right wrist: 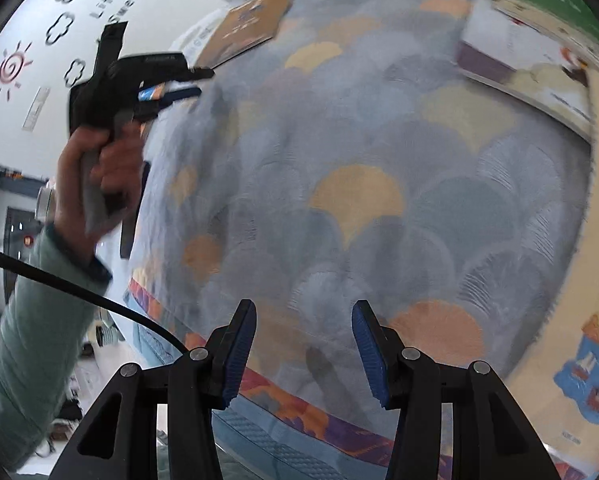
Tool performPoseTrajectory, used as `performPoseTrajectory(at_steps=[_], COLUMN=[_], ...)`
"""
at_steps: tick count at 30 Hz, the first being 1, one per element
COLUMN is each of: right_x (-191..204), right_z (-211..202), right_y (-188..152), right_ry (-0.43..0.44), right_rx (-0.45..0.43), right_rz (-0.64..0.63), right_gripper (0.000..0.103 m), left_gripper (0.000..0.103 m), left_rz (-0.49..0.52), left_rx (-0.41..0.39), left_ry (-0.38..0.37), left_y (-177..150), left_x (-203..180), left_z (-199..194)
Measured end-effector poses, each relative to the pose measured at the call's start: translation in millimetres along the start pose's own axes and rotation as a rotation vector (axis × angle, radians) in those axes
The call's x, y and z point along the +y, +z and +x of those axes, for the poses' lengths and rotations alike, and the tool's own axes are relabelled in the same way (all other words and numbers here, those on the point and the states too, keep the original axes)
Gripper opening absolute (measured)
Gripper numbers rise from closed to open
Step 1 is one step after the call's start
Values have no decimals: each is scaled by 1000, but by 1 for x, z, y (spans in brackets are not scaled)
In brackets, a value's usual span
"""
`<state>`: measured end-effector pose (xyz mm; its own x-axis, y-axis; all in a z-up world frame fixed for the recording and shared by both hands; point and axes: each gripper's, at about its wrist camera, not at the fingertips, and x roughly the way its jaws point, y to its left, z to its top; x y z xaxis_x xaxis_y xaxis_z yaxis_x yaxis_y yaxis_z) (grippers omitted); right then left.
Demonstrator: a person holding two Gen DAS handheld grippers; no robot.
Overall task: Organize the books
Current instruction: 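Move the open left gripper back over the bed toward the book pile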
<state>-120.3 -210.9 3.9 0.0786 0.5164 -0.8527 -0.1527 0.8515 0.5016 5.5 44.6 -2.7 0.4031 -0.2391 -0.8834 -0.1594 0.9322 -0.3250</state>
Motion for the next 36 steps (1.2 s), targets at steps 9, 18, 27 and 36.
performPoseTrajectory(at_steps=[9,18,27,36], right_x=[33,30,-42,-173], right_z=[15,0,-71,-155], right_y=[-7,-41,-48,-80], right_ry=[-134,-195,-241,-398], right_rx=[35,16,-150,-285], right_rz=[-265,-405,-200,171], right_gripper=[48,48,51,52], left_gripper=[29,29,29,27], left_rz=[9,52,308,390], left_rx=[8,6,76,221], left_ry=[5,19,-123,-267], left_y=[-123,-145,-163,-178], left_x=[-12,-43,-149,-223], left_z=[-49,-59,-42,1])
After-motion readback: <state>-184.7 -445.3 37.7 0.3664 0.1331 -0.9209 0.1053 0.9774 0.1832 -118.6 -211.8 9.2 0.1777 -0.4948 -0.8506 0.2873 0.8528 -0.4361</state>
